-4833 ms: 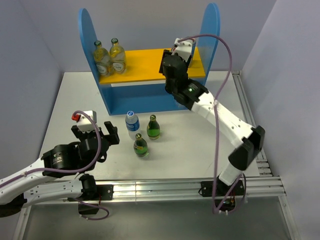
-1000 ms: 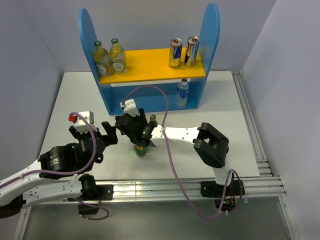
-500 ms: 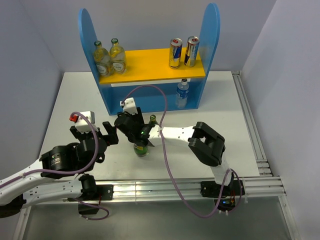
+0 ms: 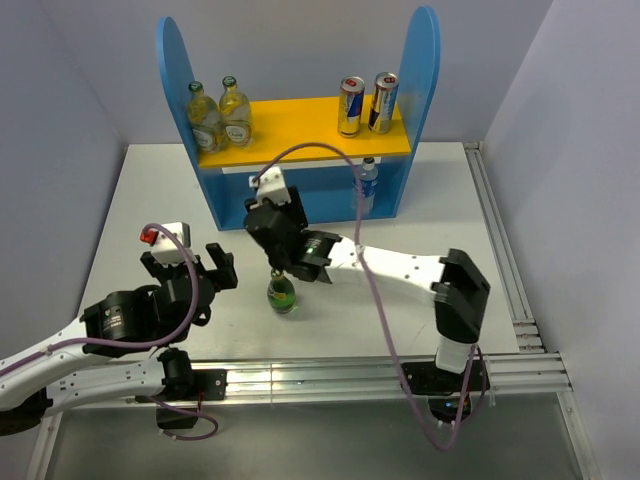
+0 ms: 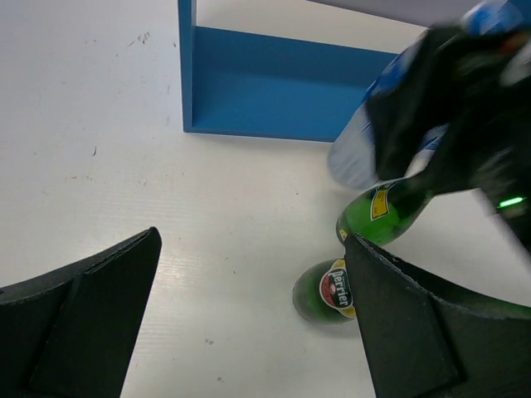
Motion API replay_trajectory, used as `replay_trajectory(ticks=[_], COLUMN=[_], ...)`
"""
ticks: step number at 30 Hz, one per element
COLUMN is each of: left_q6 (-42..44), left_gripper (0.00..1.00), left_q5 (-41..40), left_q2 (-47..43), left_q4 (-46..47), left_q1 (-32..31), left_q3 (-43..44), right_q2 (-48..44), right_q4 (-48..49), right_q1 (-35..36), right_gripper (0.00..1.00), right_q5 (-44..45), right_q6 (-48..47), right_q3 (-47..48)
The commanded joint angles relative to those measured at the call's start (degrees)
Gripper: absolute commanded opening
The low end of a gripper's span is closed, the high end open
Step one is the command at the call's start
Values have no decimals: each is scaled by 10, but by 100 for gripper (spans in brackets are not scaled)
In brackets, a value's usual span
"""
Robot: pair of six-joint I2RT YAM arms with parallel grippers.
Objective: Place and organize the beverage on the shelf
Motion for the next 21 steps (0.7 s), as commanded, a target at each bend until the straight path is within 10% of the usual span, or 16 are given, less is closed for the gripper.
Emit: replay_trajectory(ticks=[1,21], left_q6=[-10,-11], left_gripper=[99,99], left_q5=[-10,-10], left_q2=[7,16], left_q4=[-6,-8], left_q1=[-4,-4], left_q3=[8,8], right_q2=[-98,-152], right_q4=[86,166], right_q1=[-23,-167], right_gripper=[6,0], right_q5=[83,38], right_q6=[-63,37], right_q3=[55,-137])
